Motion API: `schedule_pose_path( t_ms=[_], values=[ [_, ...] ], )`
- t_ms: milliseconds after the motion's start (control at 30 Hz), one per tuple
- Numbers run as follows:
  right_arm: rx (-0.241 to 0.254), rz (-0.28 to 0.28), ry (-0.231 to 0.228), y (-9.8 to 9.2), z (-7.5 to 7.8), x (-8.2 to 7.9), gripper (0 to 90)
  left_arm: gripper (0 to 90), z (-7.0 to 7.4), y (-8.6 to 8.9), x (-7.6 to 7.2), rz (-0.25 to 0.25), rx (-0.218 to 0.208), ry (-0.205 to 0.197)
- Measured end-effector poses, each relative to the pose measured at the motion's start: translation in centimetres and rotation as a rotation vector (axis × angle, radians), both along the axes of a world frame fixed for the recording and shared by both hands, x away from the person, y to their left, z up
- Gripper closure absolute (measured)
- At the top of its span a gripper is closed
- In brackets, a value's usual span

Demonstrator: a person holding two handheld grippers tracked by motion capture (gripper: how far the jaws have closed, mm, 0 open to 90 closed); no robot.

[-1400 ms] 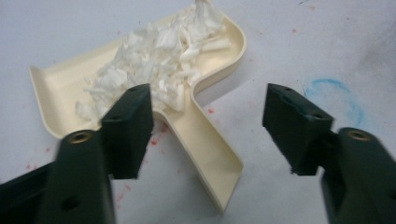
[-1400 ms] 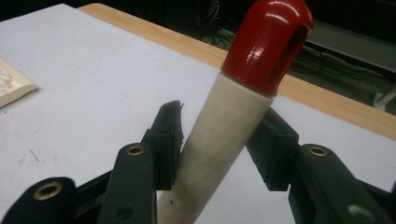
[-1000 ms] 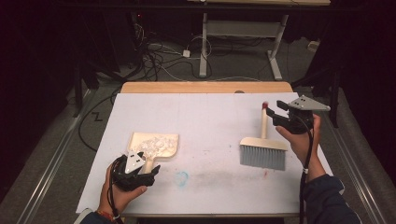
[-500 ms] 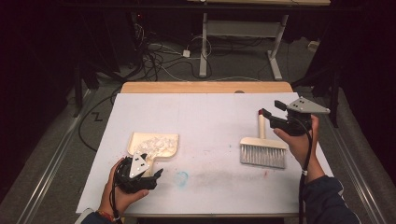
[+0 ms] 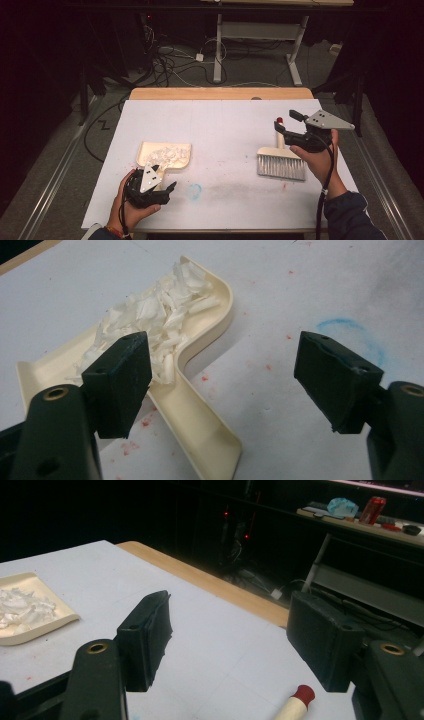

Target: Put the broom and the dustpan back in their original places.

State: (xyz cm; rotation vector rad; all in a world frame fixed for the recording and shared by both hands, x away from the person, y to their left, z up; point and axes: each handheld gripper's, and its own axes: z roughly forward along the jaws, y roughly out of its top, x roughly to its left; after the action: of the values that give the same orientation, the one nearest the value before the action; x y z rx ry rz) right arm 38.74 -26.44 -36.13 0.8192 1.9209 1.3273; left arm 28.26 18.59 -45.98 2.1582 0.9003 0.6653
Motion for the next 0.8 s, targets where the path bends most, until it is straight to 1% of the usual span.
schedule_pose_path(
  t_ms=[200, 267, 500, 800],
  values=[
    [-0.018, 0.026, -0.019, 0.4, 0.3, -1.1, 33.5, 22.5, 0.0, 0.1, -0.1, -0.006, 0.004, 0.011],
    [-0.024, 0.030, -0.029, 0.6, 0.4, -1.6, 33.4, 22.6, 0.0, 0.0, -0.2, -0.009, 0.011, 0.008],
    [-0.031, 0.039, -0.054, 0.6, 0.6, -3.0, 32.7, 22.6, 0.1, 0.1, -0.3, -0.012, 0.002, 0.001],
    [-0.040, 0.047, -0.064, 0.0, 0.4, -4.8, 31.9, 22.9, 0.3, 0.2, -0.4, 0.005, -0.012, -0.023]
  ],
)
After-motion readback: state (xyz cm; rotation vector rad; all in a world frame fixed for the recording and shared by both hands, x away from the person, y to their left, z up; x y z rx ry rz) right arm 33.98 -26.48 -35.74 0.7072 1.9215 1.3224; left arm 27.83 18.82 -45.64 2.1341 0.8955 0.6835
